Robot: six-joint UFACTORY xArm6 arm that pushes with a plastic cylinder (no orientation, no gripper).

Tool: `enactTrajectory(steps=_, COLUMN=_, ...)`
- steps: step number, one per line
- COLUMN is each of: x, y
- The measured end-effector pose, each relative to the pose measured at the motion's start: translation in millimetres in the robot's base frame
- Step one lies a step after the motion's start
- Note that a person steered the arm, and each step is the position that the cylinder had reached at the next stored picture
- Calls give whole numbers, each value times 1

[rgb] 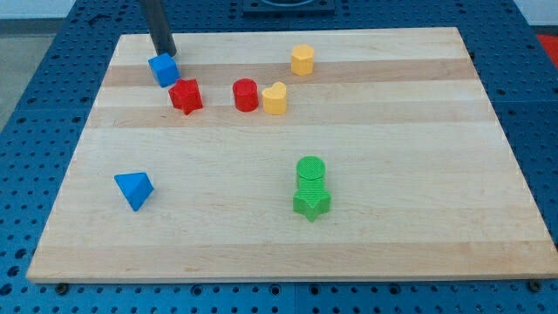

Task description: Move the blue cube to the red star

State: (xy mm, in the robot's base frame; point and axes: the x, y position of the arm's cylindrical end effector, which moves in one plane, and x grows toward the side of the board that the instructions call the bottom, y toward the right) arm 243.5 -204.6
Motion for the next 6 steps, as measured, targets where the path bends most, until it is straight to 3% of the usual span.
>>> enactTrajectory(steps=6, x=62, y=8)
